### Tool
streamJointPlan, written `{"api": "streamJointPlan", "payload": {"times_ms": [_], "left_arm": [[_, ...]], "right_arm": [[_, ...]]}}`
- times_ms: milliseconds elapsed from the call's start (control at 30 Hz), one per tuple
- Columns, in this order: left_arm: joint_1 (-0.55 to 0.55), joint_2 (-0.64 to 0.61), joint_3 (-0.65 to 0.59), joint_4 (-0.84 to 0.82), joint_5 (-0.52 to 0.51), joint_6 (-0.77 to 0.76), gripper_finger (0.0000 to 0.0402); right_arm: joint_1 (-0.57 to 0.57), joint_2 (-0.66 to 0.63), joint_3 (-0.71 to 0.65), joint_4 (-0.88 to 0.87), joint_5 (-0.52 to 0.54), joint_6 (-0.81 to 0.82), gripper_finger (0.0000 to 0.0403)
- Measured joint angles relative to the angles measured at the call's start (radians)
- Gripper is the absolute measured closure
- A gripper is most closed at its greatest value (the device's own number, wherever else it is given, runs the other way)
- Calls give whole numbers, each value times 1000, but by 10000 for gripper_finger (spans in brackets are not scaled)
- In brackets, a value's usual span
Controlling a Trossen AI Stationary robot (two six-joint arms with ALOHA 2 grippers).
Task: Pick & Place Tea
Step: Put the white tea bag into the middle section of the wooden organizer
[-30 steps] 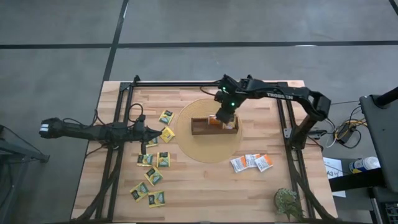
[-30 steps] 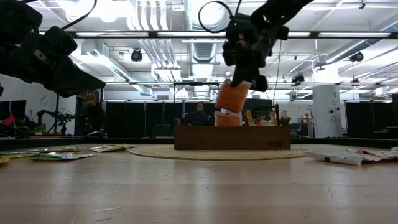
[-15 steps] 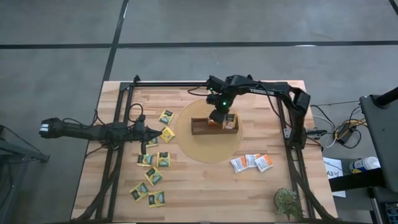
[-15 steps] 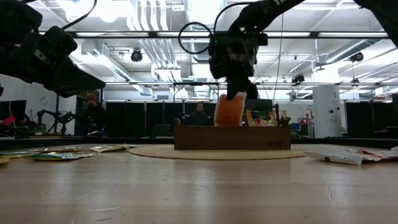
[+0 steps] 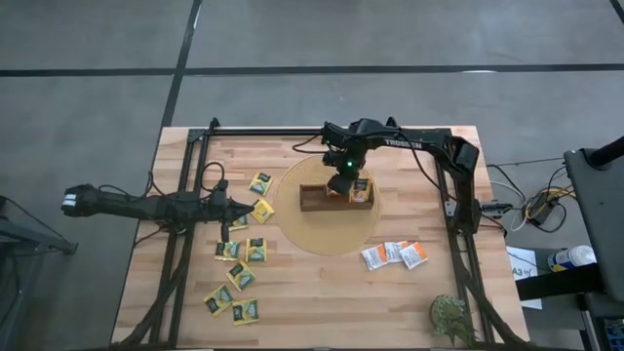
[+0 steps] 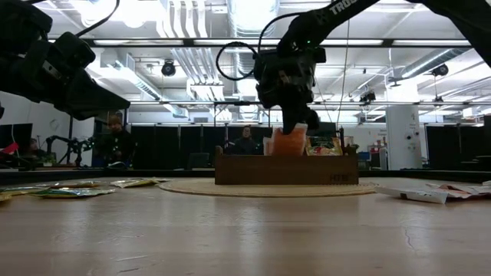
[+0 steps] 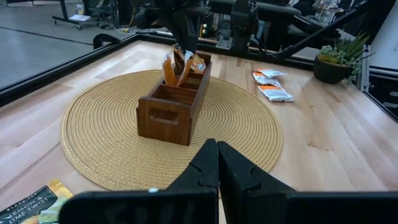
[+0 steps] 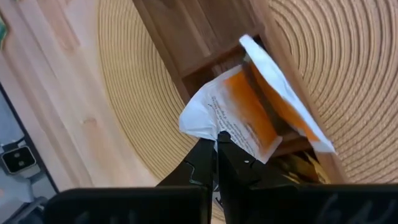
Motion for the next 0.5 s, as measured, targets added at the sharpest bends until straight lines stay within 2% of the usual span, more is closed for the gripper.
{"api": "streamJointPlan", "payload": {"times_ms": [133,333,500], "left_arm": [[0,0,0,0,0,0,402],[0,0,0,0,0,0,402],[0,0,0,0,0,0,402]], "right_arm": [[0,-9,1,4,6,19,394],[0,-9,0,10,101,14,394],[0,-9,0,24,105,12,394]]}}
